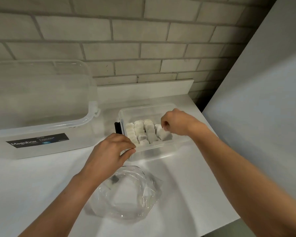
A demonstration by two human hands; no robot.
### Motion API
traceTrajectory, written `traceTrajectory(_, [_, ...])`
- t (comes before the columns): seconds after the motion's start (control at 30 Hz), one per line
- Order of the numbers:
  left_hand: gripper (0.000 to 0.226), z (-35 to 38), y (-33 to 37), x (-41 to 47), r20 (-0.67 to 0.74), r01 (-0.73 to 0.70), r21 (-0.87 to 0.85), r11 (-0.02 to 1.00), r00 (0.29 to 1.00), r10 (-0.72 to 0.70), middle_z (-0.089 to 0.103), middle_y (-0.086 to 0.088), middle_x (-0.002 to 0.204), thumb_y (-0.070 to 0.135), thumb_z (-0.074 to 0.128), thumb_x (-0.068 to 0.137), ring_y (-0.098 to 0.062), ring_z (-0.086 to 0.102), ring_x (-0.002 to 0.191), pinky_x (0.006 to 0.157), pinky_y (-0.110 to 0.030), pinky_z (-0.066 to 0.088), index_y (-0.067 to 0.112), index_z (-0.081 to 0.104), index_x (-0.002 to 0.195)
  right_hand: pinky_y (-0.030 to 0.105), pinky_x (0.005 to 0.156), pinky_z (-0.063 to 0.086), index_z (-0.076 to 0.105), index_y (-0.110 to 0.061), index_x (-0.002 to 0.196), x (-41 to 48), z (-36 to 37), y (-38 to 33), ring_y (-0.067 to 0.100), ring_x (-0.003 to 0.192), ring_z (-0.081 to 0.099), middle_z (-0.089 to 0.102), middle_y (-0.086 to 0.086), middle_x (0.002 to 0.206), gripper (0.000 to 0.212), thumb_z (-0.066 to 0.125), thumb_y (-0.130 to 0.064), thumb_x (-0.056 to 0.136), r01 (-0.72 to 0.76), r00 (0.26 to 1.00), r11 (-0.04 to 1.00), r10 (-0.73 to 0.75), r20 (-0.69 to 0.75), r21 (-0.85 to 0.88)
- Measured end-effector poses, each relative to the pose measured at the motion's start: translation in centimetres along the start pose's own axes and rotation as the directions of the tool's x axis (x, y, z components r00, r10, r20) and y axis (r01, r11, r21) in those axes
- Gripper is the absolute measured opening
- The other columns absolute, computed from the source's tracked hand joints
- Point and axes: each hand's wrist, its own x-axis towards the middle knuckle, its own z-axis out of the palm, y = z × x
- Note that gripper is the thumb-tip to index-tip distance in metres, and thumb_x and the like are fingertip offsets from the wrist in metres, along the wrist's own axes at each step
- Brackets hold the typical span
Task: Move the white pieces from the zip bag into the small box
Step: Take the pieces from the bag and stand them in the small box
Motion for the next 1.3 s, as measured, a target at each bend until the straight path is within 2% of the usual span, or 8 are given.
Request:
traceTrajectory(0.2, [0.038,0.2,-0.6,0.3,0.061,-0.04,-0.025,0.999,0.997,0.041,0.071,0.014,0.096,0.049,0.052,0.094,-0.01,0.064,0.097,0.083,-0.025,0.051,0.026,0.081,0.097,0.037,0.093,0.054,0.07,-0.02,0.101,3.1,3.4,0.4,0.024,0.108,0.062,0.064,0.002,0.12,0.021,0.057,-0.004,0.096,0.062,0.971,0.99,-0.03,0.236,-0.13])
traceTrajectory(0.5, [0.034,0.4,-0.8,0.1,0.033,-0.051,-0.068,0.996,0.998,0.053,0.071,0.011,0.095,0.045,0.056,0.095,-0.015,0.064,0.098,0.086,-0.028,0.049,0.023,0.082,0.096,0.035,0.076,0.056,0.062,-0.008,0.115,4.2,4.8,-0.1,0.025,0.082,0.055,0.051,0.008,0.097,0.026,0.064,0.002,0.092,-0.038,0.987,0.977,0.07,0.147,-0.21])
traceTrajectory(0.77, [0.036,0.0,-0.4,0.2,0.063,-0.037,-0.065,0.997,0.997,0.041,0.072,0.012,0.1,0.048,0.055,0.094,-0.014,0.063,0.102,0.088,-0.033,0.054,0.023,0.081,0.101,0.036,0.079,0.053,0.059,-0.005,0.121,3.1,3.4,-0.5,0.034,0.105,0.066,0.06,0.017,0.118,0.029,0.063,0.001,0.093,-0.046,0.992,0.967,0.073,0.1,-0.249])
traceTrajectory(0.97, [0.021,-1.7,0.7,-1.0,-0.031,0.091,-0.226,0.97,0.994,-0.1,0.068,0.013,0.111,0.028,0.076,0.091,-0.004,0.067,0.101,0.092,-0.021,0.052,0.025,0.077,0.112,0.029,0.087,0.054,0.073,-0.021,0.113,-3.7,-1.0,-1.4,0.018,0.096,0.069,0.075,-0.004,0.101,0.02,0.072,-0.023,0.093,-0.001,0.953,0.992,0.039,-0.3,0.126])
traceTrajectory(1.03, [0.018,-2.4,1.4,-2.4,-0.141,0.182,-0.327,0.927,0.961,-0.238,0.069,0.012,0.102,0.023,0.078,0.09,-0.008,0.068,0.095,0.082,-0.016,0.055,0.024,0.077,0.108,0.011,0.077,0.051,0.077,-0.022,0.101,-8.6,-1.1,-4.6,0.005,0.081,0.071,0.073,-0.015,0.082,0.01,0.077,-0.021,0.091,0.145,0.898,0.895,0.06,-0.435,0.422])
traceTrajectory(1.13, [0.01,-3.3,2.2,-5.5,-0.244,0.307,-0.396,0.865,0.873,-0.422,0.069,0.009,0.083,0.023,0.081,0.087,-0.012,0.066,0.079,0.067,-0.015,0.051,0.022,0.075,0.095,0.016,0.072,0.057,0.079,-0.025,0.093,-13.2,1.6,-9.7,0.006,0.077,0.073,0.076,-0.013,0.08,0.006,0.08,-0.019,0.089,0.257,0.933,0.628,0.037,-0.358,0.735])
traceTrajectory(1.2, [0.009,-3.0,2.1,-8.1,-0.254,0.308,-0.275,0.911,0.89,-0.378,0.066,0.01,0.074,0.027,0.081,0.088,-0.012,0.061,0.071,0.062,-0.021,0.049,0.022,0.073,0.086,0.023,0.078,0.058,0.08,-0.026,0.096,-14.0,5.6,-12.2,0.006,0.081,0.073,0.078,-0.014,0.086,0.009,0.075,-0.02,0.092,0.224,0.968,0.657,-0.067,-0.24,0.72])
traceTrajectory(1.3, [0.01,-0.4,0.9,-10.8,-0.098,0.133,0.124,0.983,0.988,-0.121,0.065,0.011,0.075,0.033,0.078,0.086,-0.017,0.057,0.074,0.064,-0.029,0.045,0.026,0.075,0.08,0.038,0.083,0.057,0.077,-0.034,0.109,-12.9,11.8,-14.0,0.017,0.094,0.072,0.078,-0.012,0.101,0.021,0.062,-0.025,0.096,0.204,0.977,0.876,-0.157,-0.142,0.436])
